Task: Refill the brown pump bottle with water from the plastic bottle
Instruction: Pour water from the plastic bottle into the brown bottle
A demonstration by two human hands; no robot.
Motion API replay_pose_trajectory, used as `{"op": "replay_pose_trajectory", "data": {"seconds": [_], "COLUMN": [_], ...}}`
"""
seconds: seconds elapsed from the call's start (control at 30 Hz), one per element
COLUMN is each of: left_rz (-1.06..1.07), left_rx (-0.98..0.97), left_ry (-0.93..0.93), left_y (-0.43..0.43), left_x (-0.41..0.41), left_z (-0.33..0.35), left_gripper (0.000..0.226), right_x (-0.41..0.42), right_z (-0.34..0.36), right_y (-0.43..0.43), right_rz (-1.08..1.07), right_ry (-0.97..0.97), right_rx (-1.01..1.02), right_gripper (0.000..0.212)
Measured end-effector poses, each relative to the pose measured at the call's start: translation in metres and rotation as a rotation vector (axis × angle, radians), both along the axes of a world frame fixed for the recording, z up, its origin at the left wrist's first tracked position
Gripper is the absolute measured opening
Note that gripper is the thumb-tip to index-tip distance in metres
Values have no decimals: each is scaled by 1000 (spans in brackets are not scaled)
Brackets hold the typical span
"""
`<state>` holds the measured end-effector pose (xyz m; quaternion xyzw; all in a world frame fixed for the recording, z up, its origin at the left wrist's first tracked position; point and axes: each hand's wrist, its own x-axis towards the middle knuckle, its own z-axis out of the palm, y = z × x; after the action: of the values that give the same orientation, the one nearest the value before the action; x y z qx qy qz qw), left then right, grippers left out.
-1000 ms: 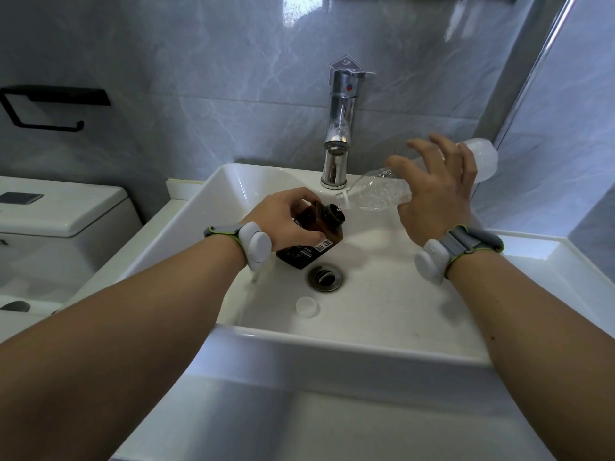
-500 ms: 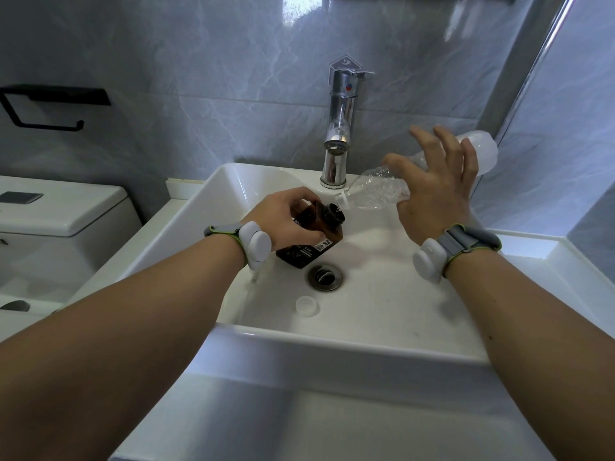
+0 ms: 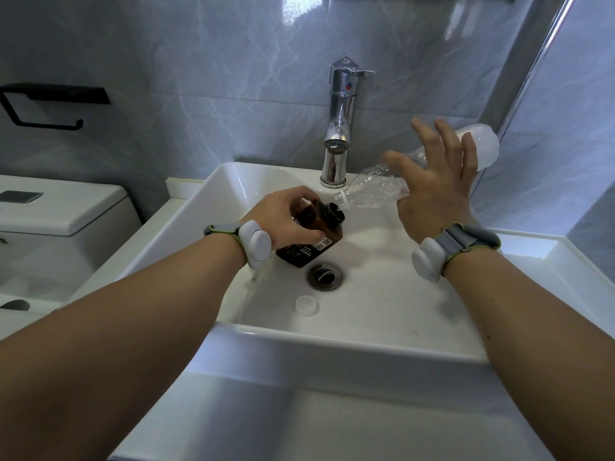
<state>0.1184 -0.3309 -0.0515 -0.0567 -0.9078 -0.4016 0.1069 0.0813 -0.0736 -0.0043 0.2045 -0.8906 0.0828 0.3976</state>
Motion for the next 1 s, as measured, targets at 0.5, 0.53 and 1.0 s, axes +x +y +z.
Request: {"op": "replay_pose_trajectory", "data": {"seconds": [0.5, 0.53, 1.0], "left_rz": [-7, -7, -6], "left_rx": [5, 3, -16], "left_ry": [4, 3, 13], "left_y": [-1, -1, -1], "left_x": [-1, -1, -1], "left_z": [-1, -1, -1], "left_gripper": [50, 49, 51], "right_x": [1, 1, -2], "right_z": [1, 1, -2], "right_y": [-1, -2, -1], "right_rz": [9, 10, 16], "right_ry": [38, 41, 50], "right_rx": [30, 30, 35], "right_gripper": [65, 65, 65]}}
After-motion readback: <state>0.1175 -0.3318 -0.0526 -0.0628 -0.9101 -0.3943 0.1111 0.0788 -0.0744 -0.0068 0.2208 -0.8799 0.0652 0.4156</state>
